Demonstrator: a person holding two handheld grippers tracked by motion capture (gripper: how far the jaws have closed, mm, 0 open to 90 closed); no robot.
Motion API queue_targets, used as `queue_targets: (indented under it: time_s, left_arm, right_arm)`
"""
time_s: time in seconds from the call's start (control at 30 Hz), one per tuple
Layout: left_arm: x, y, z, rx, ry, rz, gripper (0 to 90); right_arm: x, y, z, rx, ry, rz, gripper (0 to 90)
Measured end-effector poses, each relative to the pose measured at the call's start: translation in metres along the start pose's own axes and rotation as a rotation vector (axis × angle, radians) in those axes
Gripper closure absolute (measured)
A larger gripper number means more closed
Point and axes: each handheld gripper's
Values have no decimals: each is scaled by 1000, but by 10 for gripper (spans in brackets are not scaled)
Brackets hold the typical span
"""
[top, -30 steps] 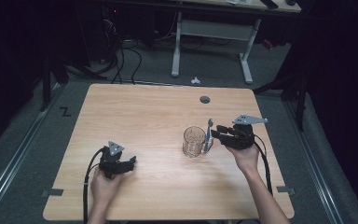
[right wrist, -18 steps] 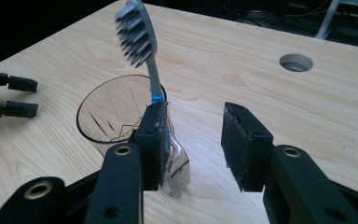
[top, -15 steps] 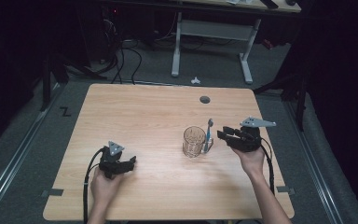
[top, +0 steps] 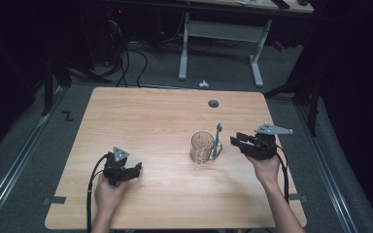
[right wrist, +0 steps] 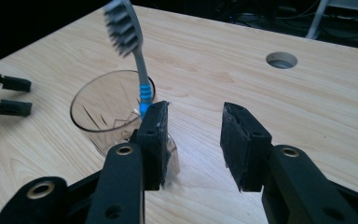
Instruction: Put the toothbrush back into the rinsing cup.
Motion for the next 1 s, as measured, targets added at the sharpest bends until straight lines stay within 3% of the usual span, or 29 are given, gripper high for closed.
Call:
queue_targets:
  time_s: [0.6,1.0]
  left_arm:
    - [0,0,0,1,0,1,261]
    - [0,0,0,2,-1,1,261]
  right_arm:
    - [-16,-18,-10,-29,48,-40,627]
    - [-30,-18,-13,-40,77,-37,631]
Point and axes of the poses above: each handheld gripper's, and its own axes: y roughly forward along the jaws, x roughly out of its top, z roughly to its left, and after that the axes turned 13 degrees about -z, right-handed
